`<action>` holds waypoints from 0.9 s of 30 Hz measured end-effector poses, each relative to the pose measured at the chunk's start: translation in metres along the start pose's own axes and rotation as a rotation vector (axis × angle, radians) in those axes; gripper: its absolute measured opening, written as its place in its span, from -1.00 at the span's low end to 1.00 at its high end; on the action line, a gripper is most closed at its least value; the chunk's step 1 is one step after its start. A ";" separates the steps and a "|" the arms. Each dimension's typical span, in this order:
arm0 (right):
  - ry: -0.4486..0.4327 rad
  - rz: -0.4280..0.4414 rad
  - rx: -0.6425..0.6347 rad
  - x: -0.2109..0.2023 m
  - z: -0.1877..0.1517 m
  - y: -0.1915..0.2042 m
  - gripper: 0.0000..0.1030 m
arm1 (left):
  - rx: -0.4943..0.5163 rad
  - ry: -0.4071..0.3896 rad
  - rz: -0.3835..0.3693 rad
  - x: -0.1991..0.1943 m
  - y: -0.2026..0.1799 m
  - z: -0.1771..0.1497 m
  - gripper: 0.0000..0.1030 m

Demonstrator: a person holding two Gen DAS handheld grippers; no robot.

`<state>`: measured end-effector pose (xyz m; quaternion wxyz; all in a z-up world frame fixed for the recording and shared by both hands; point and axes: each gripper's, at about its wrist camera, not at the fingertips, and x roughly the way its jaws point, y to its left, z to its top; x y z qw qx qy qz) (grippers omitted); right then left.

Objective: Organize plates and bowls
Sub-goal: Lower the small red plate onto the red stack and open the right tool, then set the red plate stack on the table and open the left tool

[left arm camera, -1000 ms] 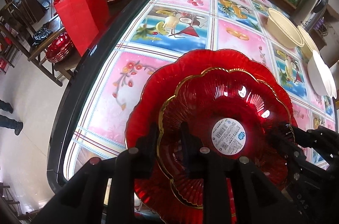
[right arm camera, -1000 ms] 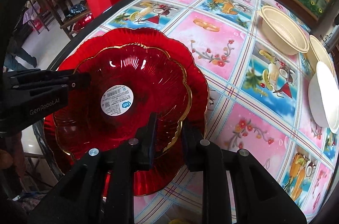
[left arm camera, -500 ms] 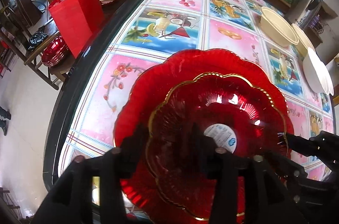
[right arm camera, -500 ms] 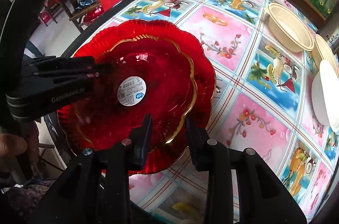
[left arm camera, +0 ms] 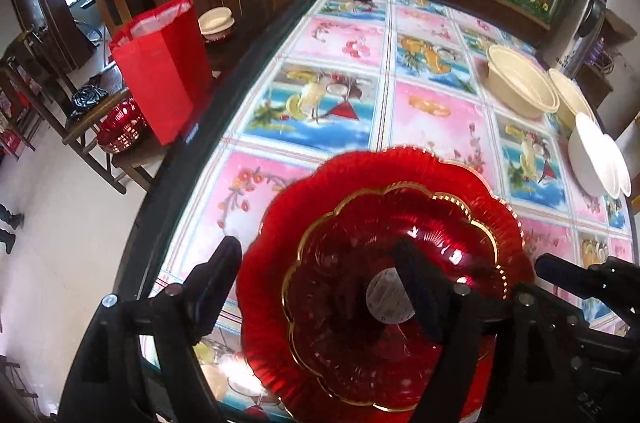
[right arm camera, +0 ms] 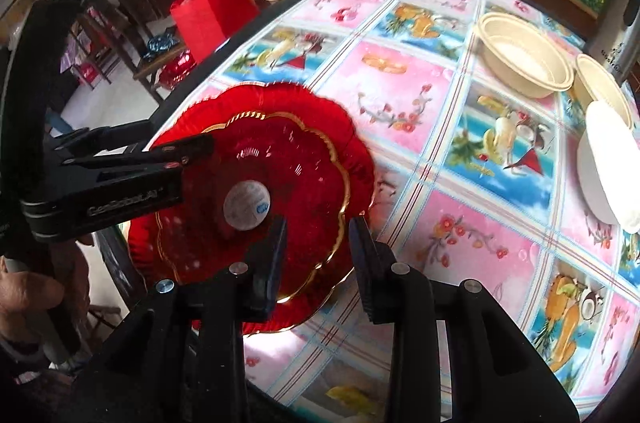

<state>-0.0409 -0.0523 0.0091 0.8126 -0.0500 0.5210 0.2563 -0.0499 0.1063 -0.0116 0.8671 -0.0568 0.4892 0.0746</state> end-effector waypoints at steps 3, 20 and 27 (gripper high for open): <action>-0.011 0.002 0.017 -0.002 0.003 -0.004 -0.36 | 0.005 -0.021 -0.002 -0.009 -0.004 0.005 0.55; -0.043 -0.022 0.127 -0.013 0.008 -0.064 -0.09 | 0.021 -0.008 -0.091 -0.017 -0.074 0.026 0.56; -0.045 -0.049 0.170 -0.016 0.008 -0.097 -0.09 | 0.058 -0.008 -0.123 -0.014 -0.114 0.035 0.56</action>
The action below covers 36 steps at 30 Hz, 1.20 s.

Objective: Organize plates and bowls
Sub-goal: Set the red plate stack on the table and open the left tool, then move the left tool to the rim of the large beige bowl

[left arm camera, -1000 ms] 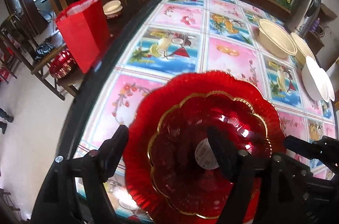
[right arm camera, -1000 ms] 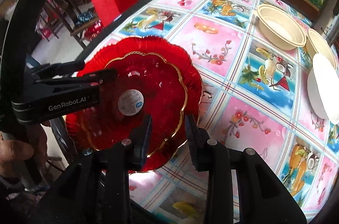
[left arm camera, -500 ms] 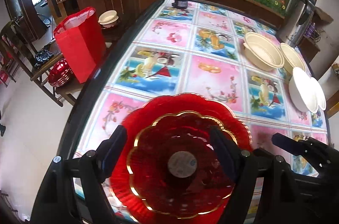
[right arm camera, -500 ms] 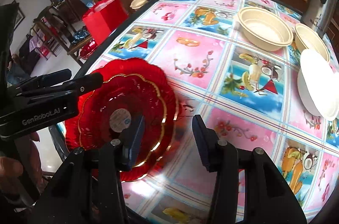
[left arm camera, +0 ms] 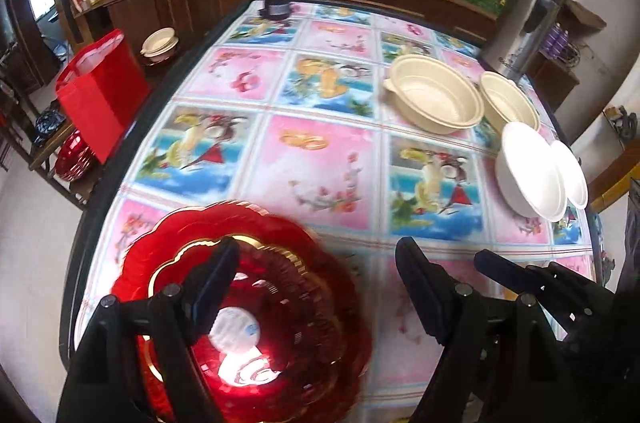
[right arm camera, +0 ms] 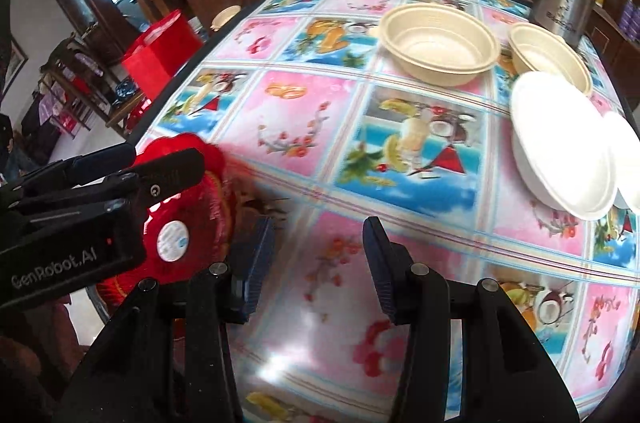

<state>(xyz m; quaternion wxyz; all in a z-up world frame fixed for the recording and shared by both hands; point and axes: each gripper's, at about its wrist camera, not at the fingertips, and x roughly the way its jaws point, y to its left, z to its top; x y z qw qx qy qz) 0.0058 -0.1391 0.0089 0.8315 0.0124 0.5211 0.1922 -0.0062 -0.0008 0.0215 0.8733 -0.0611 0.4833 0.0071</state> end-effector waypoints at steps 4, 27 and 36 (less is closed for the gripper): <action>-0.010 -0.018 0.025 -0.002 0.007 -0.020 -0.09 | 0.020 -0.013 -0.011 0.005 -0.020 0.011 0.56; -0.079 -0.088 0.126 -0.012 0.053 -0.109 -0.09 | 0.074 -0.035 0.006 0.042 -0.094 0.064 0.56; -0.077 -0.093 0.123 -0.004 0.071 -0.123 -0.10 | 0.056 -0.009 0.022 0.064 -0.099 0.082 0.56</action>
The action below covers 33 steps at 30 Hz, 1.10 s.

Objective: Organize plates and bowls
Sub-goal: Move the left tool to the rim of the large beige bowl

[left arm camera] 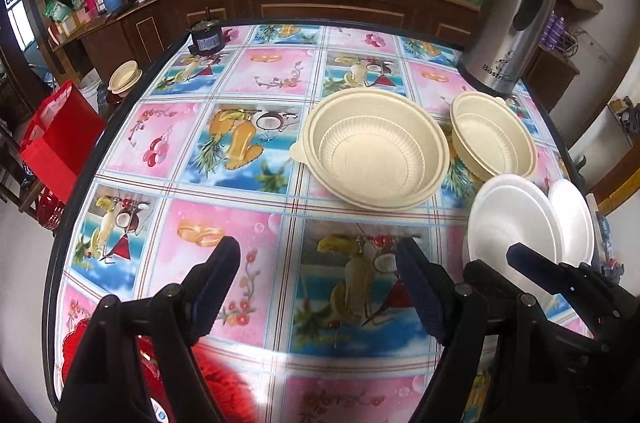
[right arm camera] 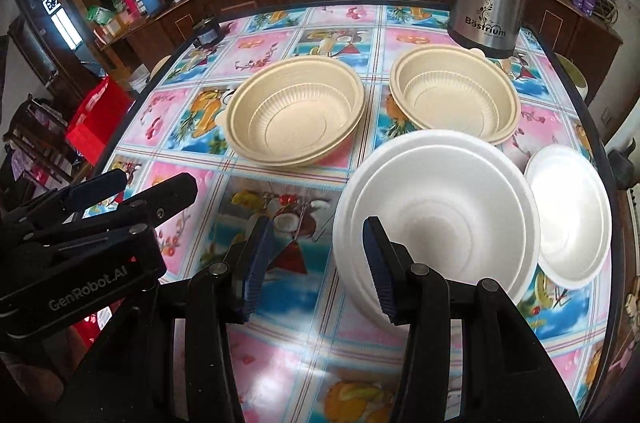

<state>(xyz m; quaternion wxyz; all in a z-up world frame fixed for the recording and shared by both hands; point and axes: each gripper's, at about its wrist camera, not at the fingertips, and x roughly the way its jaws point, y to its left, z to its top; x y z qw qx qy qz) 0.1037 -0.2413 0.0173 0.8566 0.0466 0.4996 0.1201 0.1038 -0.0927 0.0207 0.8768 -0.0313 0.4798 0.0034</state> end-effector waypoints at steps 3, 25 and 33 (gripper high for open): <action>0.000 0.003 0.006 0.005 0.008 -0.005 -0.09 | -0.013 0.001 0.004 0.005 0.000 0.007 0.56; 0.033 0.007 0.004 0.054 0.073 -0.025 -0.10 | -0.054 0.035 0.055 0.060 0.007 0.063 0.56; 0.053 0.014 0.010 0.071 0.082 -0.027 -0.10 | -0.076 0.067 0.059 0.081 0.015 0.072 0.56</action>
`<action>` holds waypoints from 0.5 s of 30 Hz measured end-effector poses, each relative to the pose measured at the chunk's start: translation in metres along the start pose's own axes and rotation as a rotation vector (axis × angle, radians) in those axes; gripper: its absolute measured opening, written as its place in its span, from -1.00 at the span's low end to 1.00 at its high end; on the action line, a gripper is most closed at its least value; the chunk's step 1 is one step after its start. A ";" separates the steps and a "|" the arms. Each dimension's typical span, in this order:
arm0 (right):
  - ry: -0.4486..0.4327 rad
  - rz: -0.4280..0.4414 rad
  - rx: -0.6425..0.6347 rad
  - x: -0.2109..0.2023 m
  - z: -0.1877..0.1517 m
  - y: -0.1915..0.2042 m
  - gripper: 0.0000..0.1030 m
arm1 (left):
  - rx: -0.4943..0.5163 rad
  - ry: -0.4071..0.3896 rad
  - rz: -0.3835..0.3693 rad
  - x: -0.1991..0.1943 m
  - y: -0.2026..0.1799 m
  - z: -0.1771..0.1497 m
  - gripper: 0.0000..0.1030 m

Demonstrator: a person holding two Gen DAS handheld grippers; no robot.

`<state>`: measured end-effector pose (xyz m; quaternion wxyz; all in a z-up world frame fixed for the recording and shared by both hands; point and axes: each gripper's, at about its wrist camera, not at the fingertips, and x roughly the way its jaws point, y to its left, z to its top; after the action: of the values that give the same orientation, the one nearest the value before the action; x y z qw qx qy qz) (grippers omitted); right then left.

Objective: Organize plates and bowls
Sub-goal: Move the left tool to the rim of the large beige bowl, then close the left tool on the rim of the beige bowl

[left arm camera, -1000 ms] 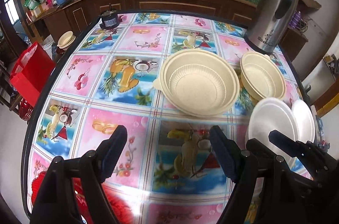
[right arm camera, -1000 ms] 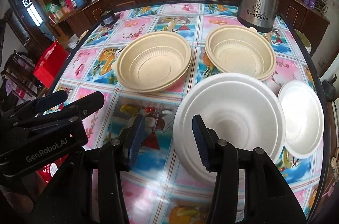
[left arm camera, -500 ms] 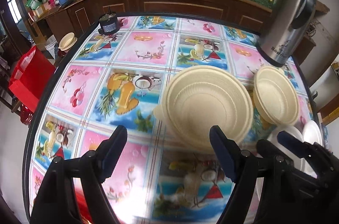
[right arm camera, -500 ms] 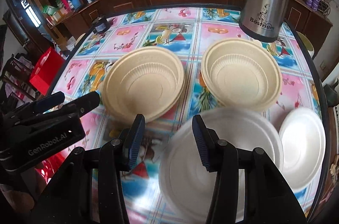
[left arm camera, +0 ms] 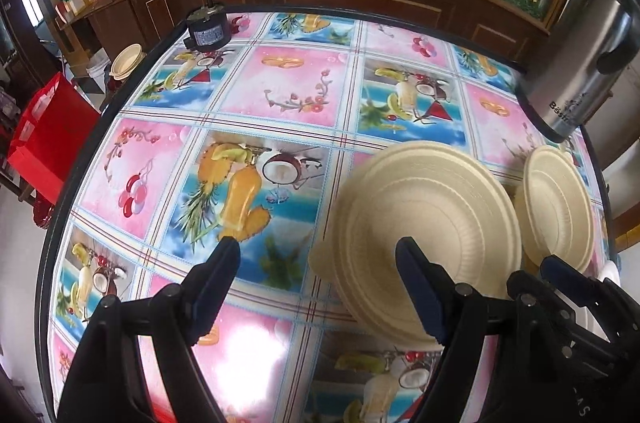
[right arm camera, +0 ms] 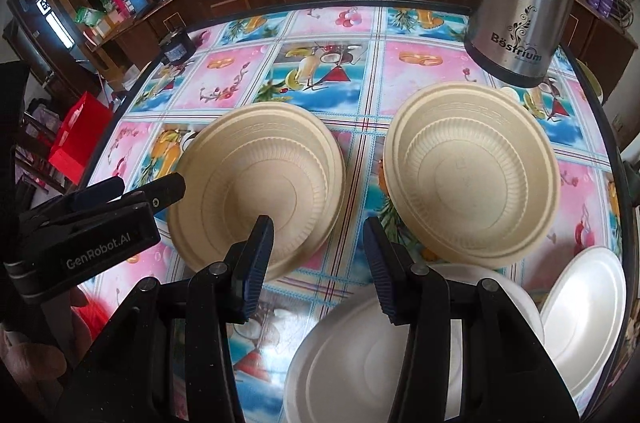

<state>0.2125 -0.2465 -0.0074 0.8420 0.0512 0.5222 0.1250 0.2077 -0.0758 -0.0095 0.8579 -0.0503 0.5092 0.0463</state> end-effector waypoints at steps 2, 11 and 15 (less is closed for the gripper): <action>0.000 0.003 0.004 0.002 0.002 -0.001 -0.10 | 0.001 0.004 0.005 0.003 0.000 0.001 0.56; 0.022 0.008 0.019 0.012 0.006 -0.006 -0.10 | 0.002 0.022 -0.012 0.017 0.002 0.012 0.56; 0.038 0.010 0.024 0.017 0.007 -0.008 -0.10 | -0.008 0.042 -0.026 0.024 0.002 0.017 0.56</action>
<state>0.2276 -0.2491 -0.0204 0.8307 0.0616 0.5393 0.1237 0.2336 -0.0706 -0.0228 0.8474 -0.0614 0.5262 0.0361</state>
